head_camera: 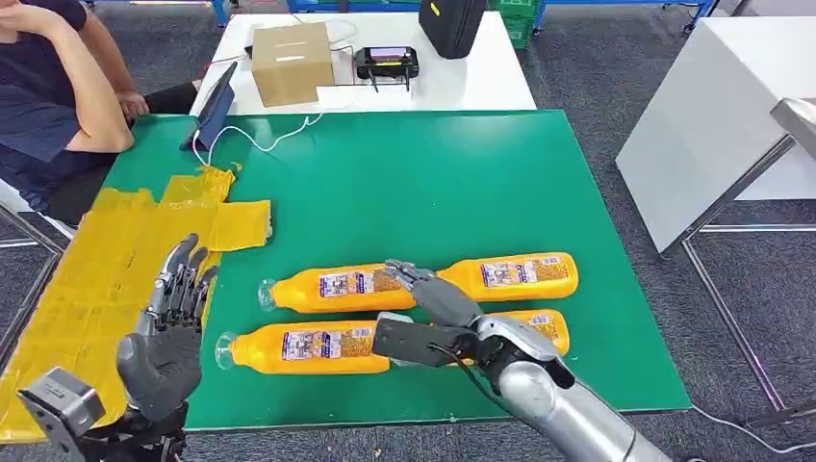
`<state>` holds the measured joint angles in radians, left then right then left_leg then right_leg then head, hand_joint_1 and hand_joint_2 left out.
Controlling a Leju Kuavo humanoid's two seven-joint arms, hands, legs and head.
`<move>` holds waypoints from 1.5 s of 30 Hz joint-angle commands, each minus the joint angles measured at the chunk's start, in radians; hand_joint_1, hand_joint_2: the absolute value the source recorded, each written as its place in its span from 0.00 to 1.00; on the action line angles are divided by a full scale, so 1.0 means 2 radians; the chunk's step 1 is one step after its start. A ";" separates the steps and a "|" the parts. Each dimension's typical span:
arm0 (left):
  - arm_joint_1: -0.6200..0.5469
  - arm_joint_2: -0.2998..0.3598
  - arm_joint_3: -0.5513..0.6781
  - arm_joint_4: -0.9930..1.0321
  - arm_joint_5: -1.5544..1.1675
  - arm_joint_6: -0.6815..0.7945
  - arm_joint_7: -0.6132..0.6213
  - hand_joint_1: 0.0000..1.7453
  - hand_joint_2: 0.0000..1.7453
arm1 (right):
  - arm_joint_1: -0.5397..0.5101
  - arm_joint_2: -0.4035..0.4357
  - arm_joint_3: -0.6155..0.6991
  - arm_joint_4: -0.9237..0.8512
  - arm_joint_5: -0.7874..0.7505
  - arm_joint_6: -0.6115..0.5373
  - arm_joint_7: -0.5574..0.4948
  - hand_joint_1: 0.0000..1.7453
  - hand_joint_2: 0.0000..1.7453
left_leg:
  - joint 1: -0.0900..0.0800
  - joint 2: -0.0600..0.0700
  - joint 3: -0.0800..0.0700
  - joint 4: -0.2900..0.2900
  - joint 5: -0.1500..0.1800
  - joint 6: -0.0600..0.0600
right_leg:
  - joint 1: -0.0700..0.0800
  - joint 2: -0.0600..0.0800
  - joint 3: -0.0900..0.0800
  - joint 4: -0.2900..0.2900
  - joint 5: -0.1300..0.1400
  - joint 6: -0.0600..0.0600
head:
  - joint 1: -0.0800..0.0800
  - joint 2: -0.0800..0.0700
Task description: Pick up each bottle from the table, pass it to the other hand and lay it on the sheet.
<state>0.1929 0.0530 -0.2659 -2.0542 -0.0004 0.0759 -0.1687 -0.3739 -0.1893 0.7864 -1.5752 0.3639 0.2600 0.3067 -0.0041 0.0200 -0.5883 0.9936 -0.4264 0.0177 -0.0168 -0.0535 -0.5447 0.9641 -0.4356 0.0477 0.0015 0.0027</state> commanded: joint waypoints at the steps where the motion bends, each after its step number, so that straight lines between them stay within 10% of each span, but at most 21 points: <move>1: -0.043 -0.004 -0.019 0.027 0.019 -0.012 0.014 0.00 0.00 | -0.102 0.027 0.114 0.104 0.009 0.018 0.010 0.00 1.00 | 0.000 0.001 0.001 0.000 0.000 -0.001 | 0.000 0.002 0.000 0.000 0.000 -0.001 | 0.000 0.000; 30: -0.084 -0.008 -0.037 0.021 0.029 -0.011 0.006 0.00 0.00 | -0.177 0.071 0.246 0.226 0.043 0.071 -0.031 0.00 1.00 | 0.000 -0.001 0.000 0.000 0.000 -0.001 | 0.000 0.001 0.001 0.000 0.000 -0.001 | 0.000 0.000; 45: -0.118 -0.013 -0.061 0.021 0.043 0.010 0.023 0.00 0.00 | -0.148 0.085 0.257 0.401 0.105 -0.014 -0.113 0.00 1.00 | 0.000 -0.001 0.001 0.000 0.000 0.000 | 0.000 0.001 0.001 0.000 0.001 -0.002 | 0.000 0.000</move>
<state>0.0078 0.0301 -0.3491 -2.0539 0.0778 0.0874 -0.1339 -0.6632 -0.0271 1.2440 -0.9696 0.5677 0.2395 0.0995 -0.0042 0.0198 -0.5885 0.9939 -0.4258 0.0178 -0.0169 -0.0536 -0.5456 0.9645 -0.4340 0.0454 0.0011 0.0027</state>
